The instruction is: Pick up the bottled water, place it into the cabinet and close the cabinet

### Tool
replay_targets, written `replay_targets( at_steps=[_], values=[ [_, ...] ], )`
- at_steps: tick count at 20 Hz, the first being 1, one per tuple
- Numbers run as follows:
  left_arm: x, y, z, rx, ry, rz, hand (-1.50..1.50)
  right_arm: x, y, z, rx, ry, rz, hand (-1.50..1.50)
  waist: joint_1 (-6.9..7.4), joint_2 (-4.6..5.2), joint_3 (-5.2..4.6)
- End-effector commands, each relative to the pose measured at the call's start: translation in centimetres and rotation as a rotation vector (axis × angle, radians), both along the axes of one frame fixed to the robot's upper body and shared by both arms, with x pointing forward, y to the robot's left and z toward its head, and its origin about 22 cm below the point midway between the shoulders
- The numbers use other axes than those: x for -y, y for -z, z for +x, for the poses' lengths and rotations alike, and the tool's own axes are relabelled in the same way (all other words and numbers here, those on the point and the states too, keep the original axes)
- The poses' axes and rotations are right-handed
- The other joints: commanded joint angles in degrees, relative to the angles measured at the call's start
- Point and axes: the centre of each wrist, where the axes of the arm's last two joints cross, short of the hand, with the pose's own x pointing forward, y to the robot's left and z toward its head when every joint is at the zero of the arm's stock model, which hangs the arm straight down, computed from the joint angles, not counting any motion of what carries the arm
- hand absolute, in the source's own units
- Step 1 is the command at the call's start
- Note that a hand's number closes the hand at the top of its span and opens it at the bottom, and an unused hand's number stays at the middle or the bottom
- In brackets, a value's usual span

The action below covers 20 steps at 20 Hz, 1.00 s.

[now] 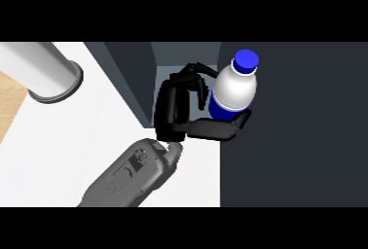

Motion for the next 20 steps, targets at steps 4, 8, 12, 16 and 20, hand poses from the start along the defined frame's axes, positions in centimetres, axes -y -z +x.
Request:
replay_targets(
  at_steps=[4,8,12,16,20],
  values=[
    [0.8,0.9,2.3,-0.032,-0.056,0.081,1.5,-0.5,-2.4,0.2,0.062,0.001,0.046,-1.5,0.32,0.1,0.03],
    [0.0,1.9,4.7,-0.056,-0.053,0.11,1.5,0.2,-2.7,-0.2,0.078,-0.028,0.032,-1.5,-0.37,0.29,0.02],
    [0.3,2.5,6.1,-0.06,-0.095,0.173,1.5,0.5,-1.7,-0.1,0.057,-0.025,0.049,-1.5,-0.7,0.27,0.04],
    [-0.9,4.0,7.1,-0.083,-0.143,0.183,1.5,0.7,-2.2,0.2,0.047,-0.025,0.045,-1.5,-0.2,0.41,0.01],
    [-1.8,4.2,8.3,-0.111,-0.176,0.123,1.5,-0.1,-2.2,-0.1,0.044,-0.033,0.066,-1.5,-0.92,0.61,-0.02]
  ],
)
